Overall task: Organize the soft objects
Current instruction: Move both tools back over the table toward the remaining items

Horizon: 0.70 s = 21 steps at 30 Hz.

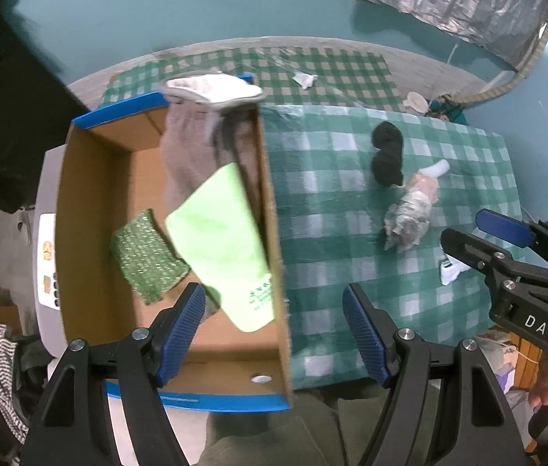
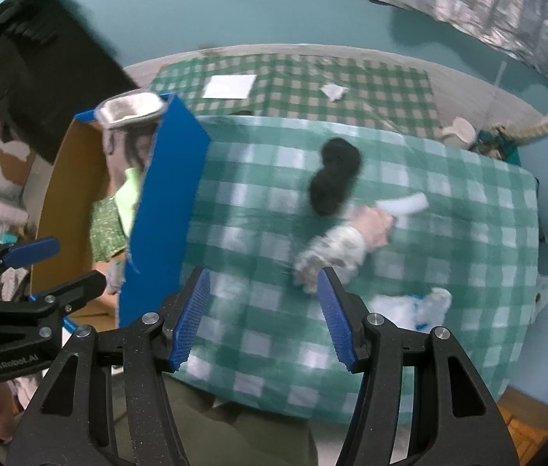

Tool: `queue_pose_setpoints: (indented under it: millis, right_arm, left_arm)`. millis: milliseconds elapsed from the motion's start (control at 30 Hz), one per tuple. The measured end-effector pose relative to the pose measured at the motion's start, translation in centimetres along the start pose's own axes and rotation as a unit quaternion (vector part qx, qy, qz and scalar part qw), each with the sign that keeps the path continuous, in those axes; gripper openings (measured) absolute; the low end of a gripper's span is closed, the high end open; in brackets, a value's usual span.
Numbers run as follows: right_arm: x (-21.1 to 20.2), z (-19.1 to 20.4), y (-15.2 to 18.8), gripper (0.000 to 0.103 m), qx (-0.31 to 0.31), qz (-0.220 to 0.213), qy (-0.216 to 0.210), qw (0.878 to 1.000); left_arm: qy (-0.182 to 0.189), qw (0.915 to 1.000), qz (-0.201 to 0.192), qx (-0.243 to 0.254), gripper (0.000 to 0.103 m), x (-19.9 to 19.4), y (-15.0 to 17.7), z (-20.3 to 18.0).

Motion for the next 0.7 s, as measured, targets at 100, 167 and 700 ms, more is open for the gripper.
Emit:
queue_pose_setpoints:
  millis: [100, 167, 700]
  right_arm:
    - [-0.4, -1.9, 0.7, 0.057, 0.019, -0.002, 0.007, 1.0]
    - [-0.6, -3.2, 1.3, 0.057, 0.033, -0.002, 0.014, 0.999]
    - [-1.1, -11.0, 5.9, 0.057, 0.118, 0.013, 0.049, 0.992]
  left_arm:
    - [0.002, 0.9999, 0.0, 0.011, 0.075, 0.3, -0.3, -1.3]
    - [0.003, 0.9998, 0.002, 0.021, 0.075, 0.5, -0.4, -2.3]
    - [-0.003, 0.9948, 0.012, 0.101, 0.075, 2.3, -1.4, -8.2]
Point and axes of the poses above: each gripper's, at about its wrist camera, not at the fingertips, and x roughly the way its jaws point, z to its left, y to its underside, the point moved 1 cm from there along x, roughly the way its jaws point, and after that the axes turned 1 degree about -z, right-handed, at the moved point
